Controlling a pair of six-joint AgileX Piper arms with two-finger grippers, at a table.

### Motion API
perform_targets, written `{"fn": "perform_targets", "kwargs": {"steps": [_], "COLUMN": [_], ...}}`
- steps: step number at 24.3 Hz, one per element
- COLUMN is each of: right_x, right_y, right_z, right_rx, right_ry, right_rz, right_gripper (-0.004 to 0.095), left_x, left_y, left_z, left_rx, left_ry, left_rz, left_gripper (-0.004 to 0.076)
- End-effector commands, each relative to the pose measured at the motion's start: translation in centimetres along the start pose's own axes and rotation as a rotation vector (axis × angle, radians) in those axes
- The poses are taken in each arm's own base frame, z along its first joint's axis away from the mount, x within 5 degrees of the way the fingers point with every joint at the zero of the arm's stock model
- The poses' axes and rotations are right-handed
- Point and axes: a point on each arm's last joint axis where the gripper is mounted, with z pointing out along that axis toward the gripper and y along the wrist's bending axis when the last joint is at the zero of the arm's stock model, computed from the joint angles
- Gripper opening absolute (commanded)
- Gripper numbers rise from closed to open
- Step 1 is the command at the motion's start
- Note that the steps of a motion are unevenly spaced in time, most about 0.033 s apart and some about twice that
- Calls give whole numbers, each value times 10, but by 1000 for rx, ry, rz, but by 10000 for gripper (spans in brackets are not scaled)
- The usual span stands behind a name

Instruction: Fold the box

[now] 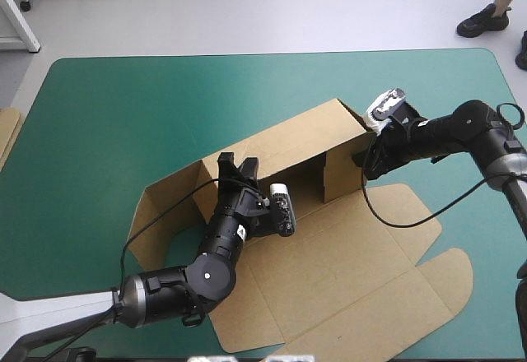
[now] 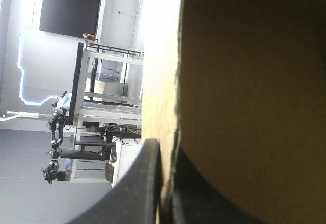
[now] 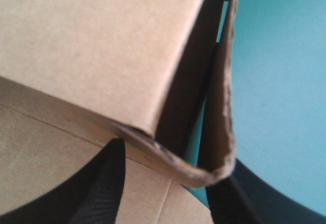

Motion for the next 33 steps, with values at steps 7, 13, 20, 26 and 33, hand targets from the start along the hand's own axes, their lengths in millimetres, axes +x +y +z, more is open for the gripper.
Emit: {"fn": "perform_targets", "kwargs": {"steps": [7,13,20,26,33], "right_x": [21,21,8,5,4], "right_y": [12,12,27,26,22], "right_z": [16,20,31,33,32], "right_rx": [-31,14,40,83,125], "right_ry": [-139,-167,-186,-205,-220], "right_rz": [68,50,0,65,120], "right_gripper": [283,48,-17,-17,-17], "left_x": [-9,-11,-10,-8,-11], "left_y": [8,6,7,11,16], "left_z": [-7,-7,-7,-7,-7], "left_rx": [22,37,31,-12,-65], "left_ry": [-85,-103,-102,-80,-108], "left_rz": [-44,-41,-38,-22,-33], "left_gripper": [-10,-10,-10,13,333]}}
